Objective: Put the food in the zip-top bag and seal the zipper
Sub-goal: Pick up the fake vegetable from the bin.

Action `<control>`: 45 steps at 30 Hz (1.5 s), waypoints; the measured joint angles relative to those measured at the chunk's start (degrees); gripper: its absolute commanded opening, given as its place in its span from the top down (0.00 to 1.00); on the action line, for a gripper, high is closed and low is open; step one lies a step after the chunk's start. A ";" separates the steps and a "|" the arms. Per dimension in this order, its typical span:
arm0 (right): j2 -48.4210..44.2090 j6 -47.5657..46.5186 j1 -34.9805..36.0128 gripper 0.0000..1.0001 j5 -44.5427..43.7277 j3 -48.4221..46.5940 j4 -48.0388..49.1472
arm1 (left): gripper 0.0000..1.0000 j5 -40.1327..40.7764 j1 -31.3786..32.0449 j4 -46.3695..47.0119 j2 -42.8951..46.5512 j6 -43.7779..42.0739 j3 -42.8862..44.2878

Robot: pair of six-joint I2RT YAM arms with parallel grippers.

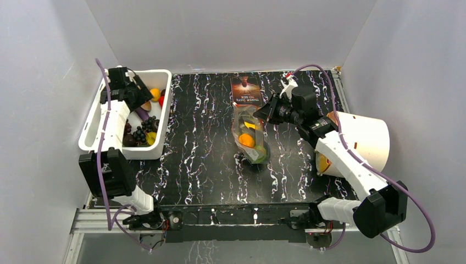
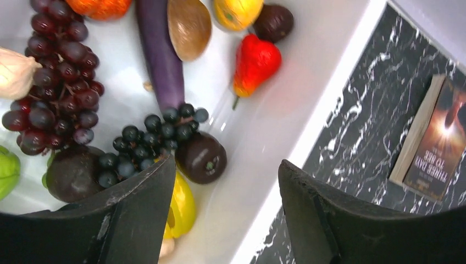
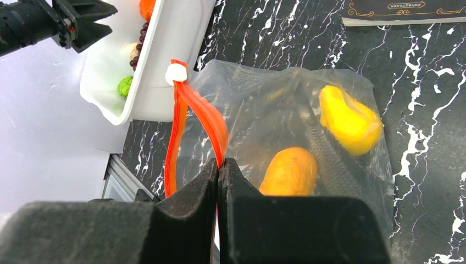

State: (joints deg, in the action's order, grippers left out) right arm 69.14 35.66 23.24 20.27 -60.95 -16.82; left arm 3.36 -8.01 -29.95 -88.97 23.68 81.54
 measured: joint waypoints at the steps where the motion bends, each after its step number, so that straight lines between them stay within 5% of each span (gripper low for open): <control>1: 0.00 -0.15 0.00 1.00 0.26 0.00 0.00 | 0.34 -0.37 -1.29 0.92 -0.79 0.61 0.13; 11: 0.61 -0.63 0.04 1.00 1.20 0.81 1.22 | 0.53 -5.22 -7.87 9.49 -8.79 4.50 0.17; 21: 1.01 -0.39 0.04 1.00 2.03 0.85 1.92 | 0.42 -9.75 -11.04 16.76 -20.02 6.84 0.17; 29: 1.01 0.26 0.07 1.00 1.95 0.90 1.90 | 0.43 -12.85 -12.13 21.05 -24.55 6.78 2.47; 41: 0.98 0.33 0.33 1.00 0.63 0.98 1.66 | 0.63 -19.28 -12.13 25.51 -28.15 8.55 3.34; 45: 0.98 0.33 0.37 1.00 0.63 0.98 1.55 | 0.78 -21.59 -12.13 25.66 -29.20 9.33 3.96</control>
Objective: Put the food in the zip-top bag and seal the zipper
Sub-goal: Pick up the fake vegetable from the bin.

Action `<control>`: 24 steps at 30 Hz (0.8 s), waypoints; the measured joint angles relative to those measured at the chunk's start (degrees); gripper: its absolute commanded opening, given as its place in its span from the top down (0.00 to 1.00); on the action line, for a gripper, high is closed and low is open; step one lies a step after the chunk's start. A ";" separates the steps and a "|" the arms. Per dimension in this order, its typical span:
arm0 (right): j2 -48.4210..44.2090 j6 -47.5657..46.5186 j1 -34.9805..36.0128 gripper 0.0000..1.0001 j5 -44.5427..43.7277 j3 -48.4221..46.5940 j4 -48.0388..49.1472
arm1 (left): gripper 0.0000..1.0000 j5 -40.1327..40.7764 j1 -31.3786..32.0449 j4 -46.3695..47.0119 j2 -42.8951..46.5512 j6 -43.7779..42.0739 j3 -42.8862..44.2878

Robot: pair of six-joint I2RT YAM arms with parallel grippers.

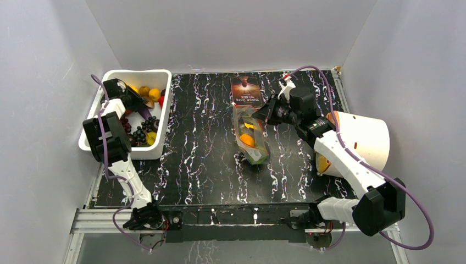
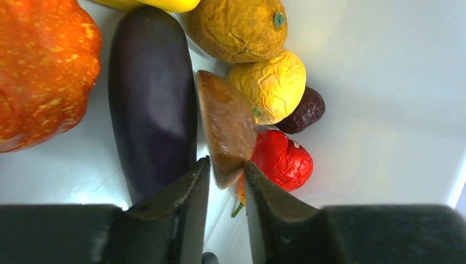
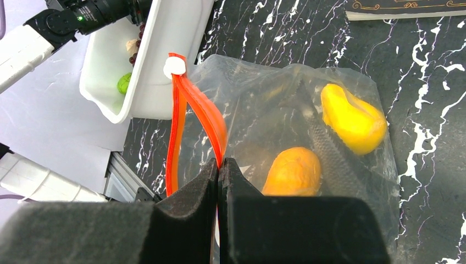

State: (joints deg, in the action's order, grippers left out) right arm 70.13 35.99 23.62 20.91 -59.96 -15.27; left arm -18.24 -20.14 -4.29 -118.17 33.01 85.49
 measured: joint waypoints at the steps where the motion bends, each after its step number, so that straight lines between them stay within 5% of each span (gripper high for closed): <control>1: 0.00 0.00 0.00 1.00 0.00 0.00 -0.09 | 0.83 -0.50 0.00 -0.04 -0.17 0.26 0.00; 8: -1.11 0.31 0.02 1.00 -0.11 0.98 -0.24 | 1.00 -2.36 0.00 0.00 -0.37 1.27 -0.11; 14: -3.48 1.33 0.28 1.00 -1.99 2.58 -0.68 | 1.00 -3.06 0.00 -0.09 1.66 1.49 -2.43; 24: -3.54 3.76 0.33 1.00 -3.87 2.80 -1.16 | 1.00 -4.87 0.02 -2.73 17.05 1.90 -9.64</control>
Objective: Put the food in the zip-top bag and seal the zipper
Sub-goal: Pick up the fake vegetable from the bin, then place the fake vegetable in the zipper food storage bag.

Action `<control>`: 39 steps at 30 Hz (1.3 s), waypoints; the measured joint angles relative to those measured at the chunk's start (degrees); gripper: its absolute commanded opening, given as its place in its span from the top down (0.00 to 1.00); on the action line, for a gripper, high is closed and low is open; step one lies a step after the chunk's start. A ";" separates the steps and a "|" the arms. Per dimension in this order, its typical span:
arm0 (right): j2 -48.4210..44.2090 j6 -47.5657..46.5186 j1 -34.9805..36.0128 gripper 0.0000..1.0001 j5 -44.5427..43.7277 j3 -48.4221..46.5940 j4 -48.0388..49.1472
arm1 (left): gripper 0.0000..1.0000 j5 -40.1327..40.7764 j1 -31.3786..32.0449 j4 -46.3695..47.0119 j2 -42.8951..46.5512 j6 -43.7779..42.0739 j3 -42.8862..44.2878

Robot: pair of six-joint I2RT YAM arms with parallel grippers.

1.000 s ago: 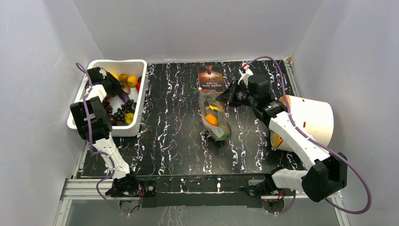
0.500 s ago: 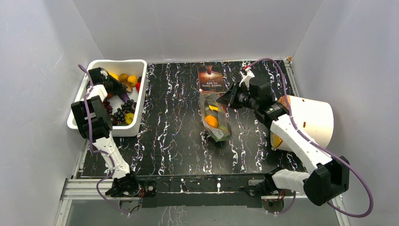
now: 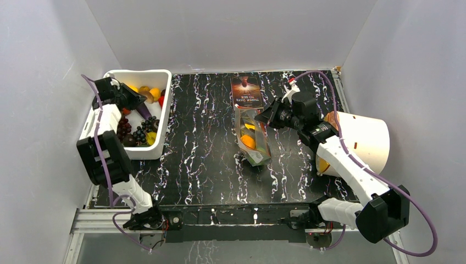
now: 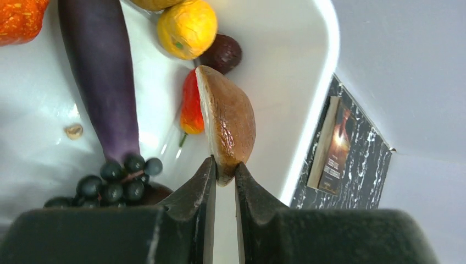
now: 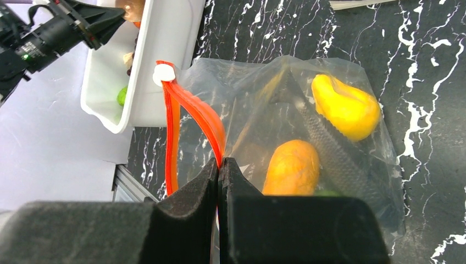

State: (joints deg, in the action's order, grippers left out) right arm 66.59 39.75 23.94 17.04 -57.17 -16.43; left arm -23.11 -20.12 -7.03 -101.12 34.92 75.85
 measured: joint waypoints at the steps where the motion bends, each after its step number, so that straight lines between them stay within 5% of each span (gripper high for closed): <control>1: 0.00 0.28 0.00 1.00 0.07 0.00 0.02 | 1.00 0.00 0.00 -0.66 1.86 -0.22 -0.42; 13: -0.02 2.62 0.22 1.00 3.69 0.70 0.11 | 1.00 -0.85 4.04 -7.28 18.93 -0.15 -3.91; 39: 6.86 8.85 1.14 1.00 2.25 -2.56 3.45 | 1.00 -20.96 27.39 -6.56 31.32 0.28 -12.94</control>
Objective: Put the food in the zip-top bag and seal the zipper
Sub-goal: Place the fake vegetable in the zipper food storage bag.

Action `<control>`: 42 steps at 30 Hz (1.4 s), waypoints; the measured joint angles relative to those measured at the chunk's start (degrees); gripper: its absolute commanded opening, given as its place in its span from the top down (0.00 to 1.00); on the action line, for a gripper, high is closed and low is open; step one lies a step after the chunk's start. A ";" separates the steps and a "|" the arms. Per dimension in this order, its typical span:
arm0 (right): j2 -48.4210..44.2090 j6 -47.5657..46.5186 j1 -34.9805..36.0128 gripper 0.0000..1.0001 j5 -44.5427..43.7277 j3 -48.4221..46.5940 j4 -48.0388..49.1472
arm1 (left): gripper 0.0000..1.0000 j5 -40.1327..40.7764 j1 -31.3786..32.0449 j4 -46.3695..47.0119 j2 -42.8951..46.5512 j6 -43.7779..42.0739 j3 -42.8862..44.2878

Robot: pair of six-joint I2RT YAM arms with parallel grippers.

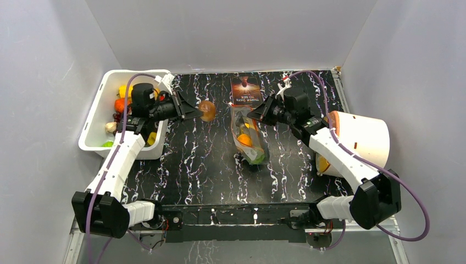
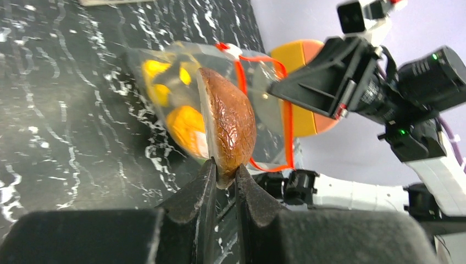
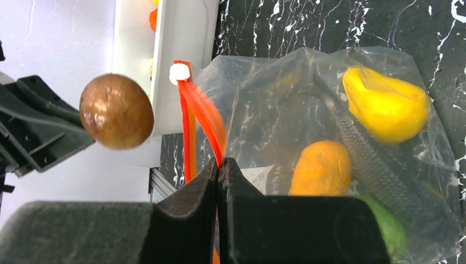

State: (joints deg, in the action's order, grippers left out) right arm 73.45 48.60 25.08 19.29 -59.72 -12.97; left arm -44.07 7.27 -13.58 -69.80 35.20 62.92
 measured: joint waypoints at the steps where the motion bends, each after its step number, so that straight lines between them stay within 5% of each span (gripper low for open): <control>1: 0.11 0.24 0.04 1.00 -0.22 -0.11 0.02 | 1.00 -0.26 1.14 0.46 0.37 0.50 -0.37; 18: 0.15 1.55 0.70 1.00 -1.33 -0.17 -0.02 | 1.00 -0.94 17.88 14.47 1.22 11.65 -3.48; 34: -0.66 1.25 0.70 1.00 -0.83 -0.17 -0.02 | 1.00 9.27 23.56 5.66 -8.61 6.69 -1.22; 38: -0.74 1.09 0.70 1.00 0.13 0.07 0.72 | 0.87 11.91 24.50 2.12 -8.76 4.90 1.01; 42: -1.44 1.03 0.70 1.00 0.24 0.57 1.27 | 0.58 12.76 25.14 0.72 -8.76 3.78 2.62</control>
State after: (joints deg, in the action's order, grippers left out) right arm 72.01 49.63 25.78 19.53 -59.16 -11.70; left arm -31.31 32.40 -12.86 -78.56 38.98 65.54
